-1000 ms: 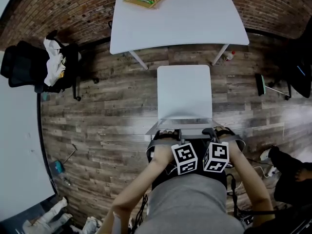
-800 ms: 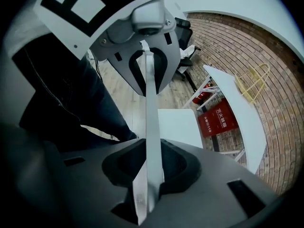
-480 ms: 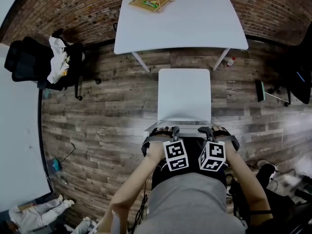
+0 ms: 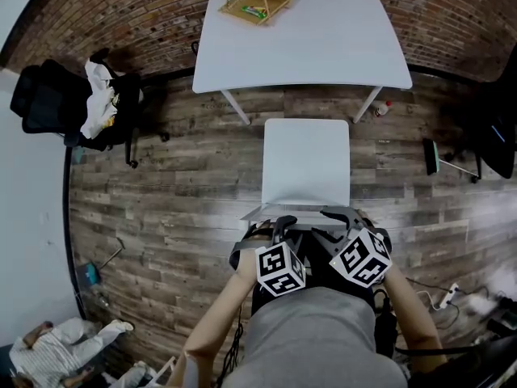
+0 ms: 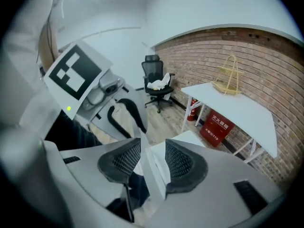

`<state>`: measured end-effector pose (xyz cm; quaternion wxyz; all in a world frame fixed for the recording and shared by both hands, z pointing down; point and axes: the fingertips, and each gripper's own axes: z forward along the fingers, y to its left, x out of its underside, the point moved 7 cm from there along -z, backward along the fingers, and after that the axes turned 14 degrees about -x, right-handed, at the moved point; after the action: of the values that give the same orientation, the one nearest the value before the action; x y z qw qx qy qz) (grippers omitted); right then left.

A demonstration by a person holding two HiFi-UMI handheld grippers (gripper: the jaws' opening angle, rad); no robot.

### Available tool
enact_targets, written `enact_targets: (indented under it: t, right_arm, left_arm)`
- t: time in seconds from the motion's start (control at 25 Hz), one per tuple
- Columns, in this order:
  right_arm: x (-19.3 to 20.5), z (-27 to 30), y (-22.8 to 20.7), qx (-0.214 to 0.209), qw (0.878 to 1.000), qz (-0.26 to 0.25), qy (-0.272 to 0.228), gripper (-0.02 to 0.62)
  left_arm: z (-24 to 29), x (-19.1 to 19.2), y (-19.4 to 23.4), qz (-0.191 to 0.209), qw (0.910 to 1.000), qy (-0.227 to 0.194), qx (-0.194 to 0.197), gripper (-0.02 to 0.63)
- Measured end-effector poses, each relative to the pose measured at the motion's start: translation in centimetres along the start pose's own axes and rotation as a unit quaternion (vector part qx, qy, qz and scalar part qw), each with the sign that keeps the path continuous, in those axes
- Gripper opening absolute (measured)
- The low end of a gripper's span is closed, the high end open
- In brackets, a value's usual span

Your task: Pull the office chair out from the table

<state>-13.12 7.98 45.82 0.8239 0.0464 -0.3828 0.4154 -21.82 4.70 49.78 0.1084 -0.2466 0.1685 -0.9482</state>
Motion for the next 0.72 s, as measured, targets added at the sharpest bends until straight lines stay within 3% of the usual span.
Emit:
enact_targets:
  t: [0.12,0.2,0.28,0.4,0.72]
  right_arm:
    - [-2.0,-2.0,-1.0,0.025,0.996,0.045,-0.072,0.156]
    - [-3.0,-3.6,-1.9,0.060,0.988,0.072,-0.125,0.117]
    - [-3.8,-4.9,-3.0,0.096,0.973,0.093,-0.187,0.044]
    - [-5.0,-6.6,-4.2,0.144,0.948,0.123,-0.256,0.025]
    - [-7.4,-9.3,-5.0,0.266,0.896,0.135,-0.329,0.017]
  left_arm:
    - [-2.3,-1.5,1.6,-0.075,0.9958,-0.052,0.005,0.130]
    - [-3.8,-2.6,3.3,-0.137,0.9862,-0.092,0.010,0.130]
    - [-5.0,-3.6,5.6,-0.201,0.9705,-0.133,-0.008,0.115]
    - [-6.2,-4.8,9.4,-0.279,0.9394,-0.188,-0.064,0.035]
    - [-8.3,-7.4,14.7,-0.357,0.8801,-0.247,-0.193,0.017]
